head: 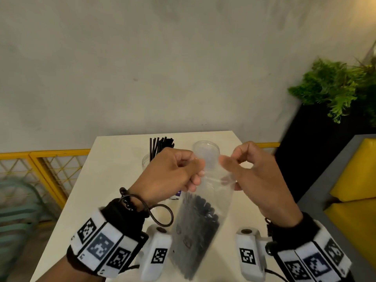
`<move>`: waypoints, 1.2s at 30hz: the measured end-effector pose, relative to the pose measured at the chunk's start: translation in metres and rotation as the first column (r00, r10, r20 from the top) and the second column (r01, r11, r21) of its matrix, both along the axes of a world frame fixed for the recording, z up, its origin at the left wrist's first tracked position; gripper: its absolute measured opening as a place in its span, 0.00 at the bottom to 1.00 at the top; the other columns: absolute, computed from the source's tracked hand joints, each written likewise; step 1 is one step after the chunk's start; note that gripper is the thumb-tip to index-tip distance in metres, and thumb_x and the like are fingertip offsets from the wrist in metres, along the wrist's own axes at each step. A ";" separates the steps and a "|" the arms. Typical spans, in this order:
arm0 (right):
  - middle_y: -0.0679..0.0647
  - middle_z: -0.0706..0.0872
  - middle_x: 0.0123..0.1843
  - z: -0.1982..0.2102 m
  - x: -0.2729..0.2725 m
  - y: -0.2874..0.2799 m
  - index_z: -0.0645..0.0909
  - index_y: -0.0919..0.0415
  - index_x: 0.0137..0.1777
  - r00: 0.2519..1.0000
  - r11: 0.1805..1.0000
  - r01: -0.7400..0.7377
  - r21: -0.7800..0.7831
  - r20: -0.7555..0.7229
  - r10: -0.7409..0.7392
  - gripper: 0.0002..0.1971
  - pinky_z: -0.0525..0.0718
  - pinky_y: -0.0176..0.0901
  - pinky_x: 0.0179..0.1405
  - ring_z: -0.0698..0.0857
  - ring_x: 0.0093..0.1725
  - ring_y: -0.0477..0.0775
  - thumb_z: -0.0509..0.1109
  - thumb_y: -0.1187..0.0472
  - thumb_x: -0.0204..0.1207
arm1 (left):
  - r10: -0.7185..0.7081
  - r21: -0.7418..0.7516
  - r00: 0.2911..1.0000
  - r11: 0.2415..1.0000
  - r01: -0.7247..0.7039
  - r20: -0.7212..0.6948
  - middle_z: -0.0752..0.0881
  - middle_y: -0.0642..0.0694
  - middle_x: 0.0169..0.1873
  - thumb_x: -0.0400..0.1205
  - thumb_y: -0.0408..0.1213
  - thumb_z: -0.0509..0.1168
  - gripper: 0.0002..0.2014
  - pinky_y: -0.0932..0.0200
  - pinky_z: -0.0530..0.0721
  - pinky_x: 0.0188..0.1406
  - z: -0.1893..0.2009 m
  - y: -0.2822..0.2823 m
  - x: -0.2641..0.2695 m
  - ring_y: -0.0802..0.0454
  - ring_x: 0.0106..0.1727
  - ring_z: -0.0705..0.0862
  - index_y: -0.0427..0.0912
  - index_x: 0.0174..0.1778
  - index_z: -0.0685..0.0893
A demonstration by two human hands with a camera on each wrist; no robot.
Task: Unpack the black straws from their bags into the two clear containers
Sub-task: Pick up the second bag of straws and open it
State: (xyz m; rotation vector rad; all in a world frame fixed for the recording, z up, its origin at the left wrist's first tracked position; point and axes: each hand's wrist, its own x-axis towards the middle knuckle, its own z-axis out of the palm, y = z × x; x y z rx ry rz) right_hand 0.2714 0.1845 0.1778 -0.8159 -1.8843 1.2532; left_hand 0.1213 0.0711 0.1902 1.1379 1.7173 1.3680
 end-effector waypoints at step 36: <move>0.10 0.62 0.72 -0.056 -0.012 -0.037 0.51 0.34 0.79 0.904 0.917 -0.378 0.126 0.265 0.336 0.69 0.67 0.23 0.74 0.65 0.73 0.17 0.93 0.45 0.40 | -0.151 0.190 0.604 0.982 0.000 0.783 0.86 0.28 0.64 0.73 0.33 0.57 0.19 0.38 0.84 0.59 0.035 0.000 -0.026 0.31 0.69 0.82 0.21 0.50 0.84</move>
